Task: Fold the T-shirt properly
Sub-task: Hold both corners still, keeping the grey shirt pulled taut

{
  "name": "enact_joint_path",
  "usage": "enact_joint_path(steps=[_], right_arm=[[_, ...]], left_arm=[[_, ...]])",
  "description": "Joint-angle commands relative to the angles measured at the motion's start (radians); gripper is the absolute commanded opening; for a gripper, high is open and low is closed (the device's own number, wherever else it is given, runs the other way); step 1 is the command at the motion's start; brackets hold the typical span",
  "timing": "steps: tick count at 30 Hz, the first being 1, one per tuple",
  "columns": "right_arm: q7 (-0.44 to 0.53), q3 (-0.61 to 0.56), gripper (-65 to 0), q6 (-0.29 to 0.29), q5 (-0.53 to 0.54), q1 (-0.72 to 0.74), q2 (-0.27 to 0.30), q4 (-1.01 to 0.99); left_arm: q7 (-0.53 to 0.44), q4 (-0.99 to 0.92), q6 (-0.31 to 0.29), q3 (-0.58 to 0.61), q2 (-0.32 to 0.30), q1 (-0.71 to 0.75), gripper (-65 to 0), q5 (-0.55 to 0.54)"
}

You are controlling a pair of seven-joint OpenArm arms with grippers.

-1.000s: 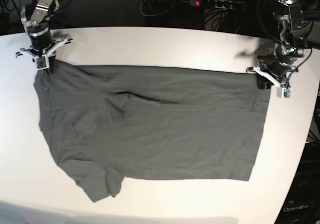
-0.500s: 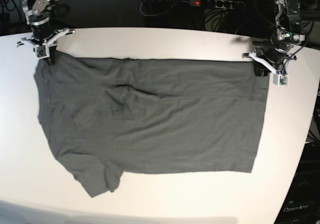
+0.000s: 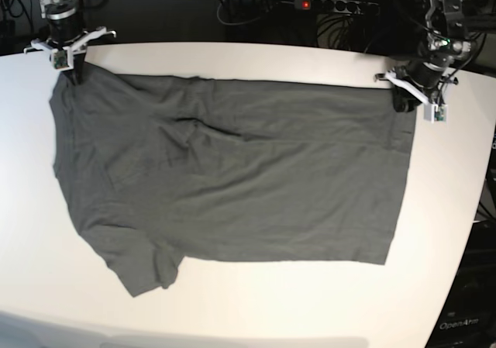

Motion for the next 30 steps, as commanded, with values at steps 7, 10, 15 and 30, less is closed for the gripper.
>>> enact_joint_path(steps=[7,10,15,30], right_arm=[[-0.270,0.003,-64.9,0.067,-0.185,-0.061,-0.018,-0.039],[-0.270,0.003,-64.9,0.067,-0.185,-0.062,-0.024,-0.039],[-0.256,0.004,-64.9,0.067,-0.185,-0.064,-0.030,-0.037],[-0.145,0.085,-64.9,0.067,-0.183,-0.011,-0.058,-0.039]], left_arm=[[0.377,-0.002,0.007,0.020,0.025,0.122,-56.2,0.079],[0.378,0.027,0.007,0.020,0.025,0.132,-56.2,0.075],[0.378,0.025,0.007,0.020,0.025,0.132,-56.2,0.075],[0.377,0.028,0.008,0.018,0.025,0.120,-56.2,0.075]])
